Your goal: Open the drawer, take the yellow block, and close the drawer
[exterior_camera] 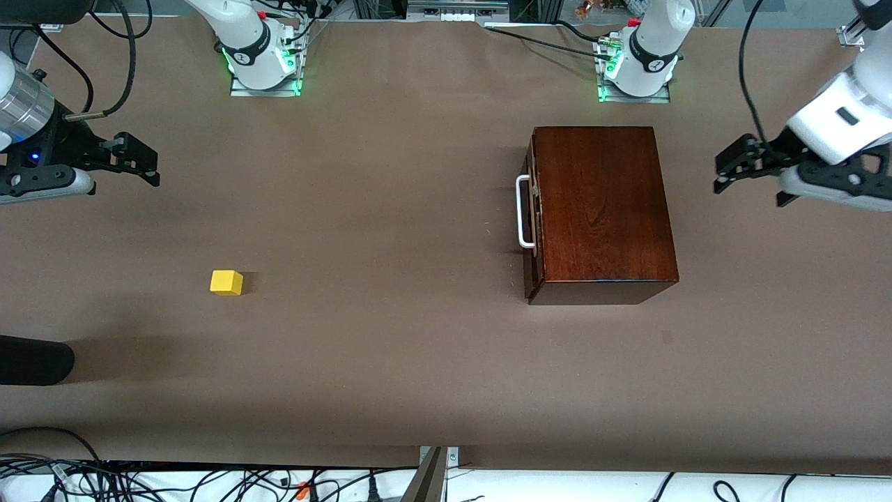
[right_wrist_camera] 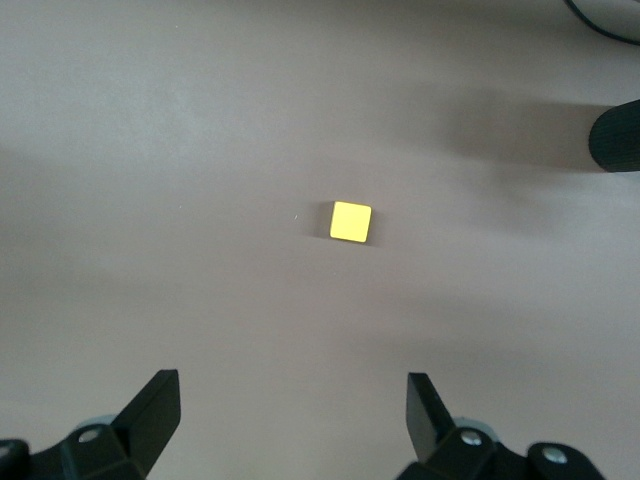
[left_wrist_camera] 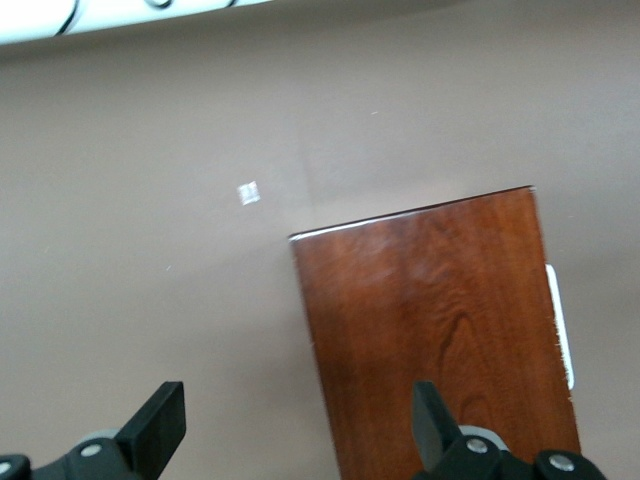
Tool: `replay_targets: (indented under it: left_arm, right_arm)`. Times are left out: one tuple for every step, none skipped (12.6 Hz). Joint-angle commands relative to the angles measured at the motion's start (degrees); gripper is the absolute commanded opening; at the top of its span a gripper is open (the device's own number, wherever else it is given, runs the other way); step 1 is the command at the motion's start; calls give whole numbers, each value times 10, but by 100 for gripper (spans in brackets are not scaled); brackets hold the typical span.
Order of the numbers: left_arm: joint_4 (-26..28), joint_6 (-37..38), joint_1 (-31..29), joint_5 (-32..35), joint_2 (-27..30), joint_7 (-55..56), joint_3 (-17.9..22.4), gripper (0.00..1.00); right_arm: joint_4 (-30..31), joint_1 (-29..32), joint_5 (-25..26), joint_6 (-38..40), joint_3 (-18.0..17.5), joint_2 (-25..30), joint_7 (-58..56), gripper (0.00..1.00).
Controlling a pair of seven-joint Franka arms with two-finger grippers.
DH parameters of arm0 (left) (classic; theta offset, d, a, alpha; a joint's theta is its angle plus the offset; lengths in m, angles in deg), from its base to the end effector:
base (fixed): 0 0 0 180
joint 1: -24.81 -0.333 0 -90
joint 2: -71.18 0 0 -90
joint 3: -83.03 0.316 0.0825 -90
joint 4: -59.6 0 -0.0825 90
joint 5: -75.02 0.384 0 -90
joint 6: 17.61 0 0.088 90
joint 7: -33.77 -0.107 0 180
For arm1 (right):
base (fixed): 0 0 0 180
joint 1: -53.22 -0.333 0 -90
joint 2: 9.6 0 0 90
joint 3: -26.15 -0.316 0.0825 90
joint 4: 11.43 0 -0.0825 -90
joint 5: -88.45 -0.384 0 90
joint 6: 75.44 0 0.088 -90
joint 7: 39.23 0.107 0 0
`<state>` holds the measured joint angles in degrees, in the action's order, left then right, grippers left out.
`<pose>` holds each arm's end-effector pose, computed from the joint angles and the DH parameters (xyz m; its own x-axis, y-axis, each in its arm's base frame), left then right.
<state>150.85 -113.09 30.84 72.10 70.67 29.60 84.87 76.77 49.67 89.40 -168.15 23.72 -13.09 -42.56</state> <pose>0.5645 -0.0465 0.6180 0.9877 -0.1403 0.0683 -0.1436 -0.9886 0.0458 0.5748 0.0577 0.6092 0.9866 0.1624 0.0170 0.1622 -0.9867 0.0150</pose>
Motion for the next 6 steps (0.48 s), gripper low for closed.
replay_targets:
  left_arm:
    - [23,26,-22,11,14,14,-1,100]
    - [17,35,-34,19,7,14,-3,100]
    - [16,35,-48,19,6,16,-7,100]
    - [15,35,-56,20,5,32,-16,100]
    - [15,35,-66,20,5,54,-27,100]
    - [15,35,-70,20,5,62,-36,100]
  right_arm:
    - [-16,1,-4,9,1,-6,-5,100]
    - [-16,1,-4,9,1,-6,-5,100]
    - [-16,1,-4,9,1,-6,-5,100]
    - [-16,1,-3,9,1,-6,-5,100]
    - [-16,1,-2,9,1,-6,-5,100]
    - [-16,1,-2,9,1,-6,-5,100]
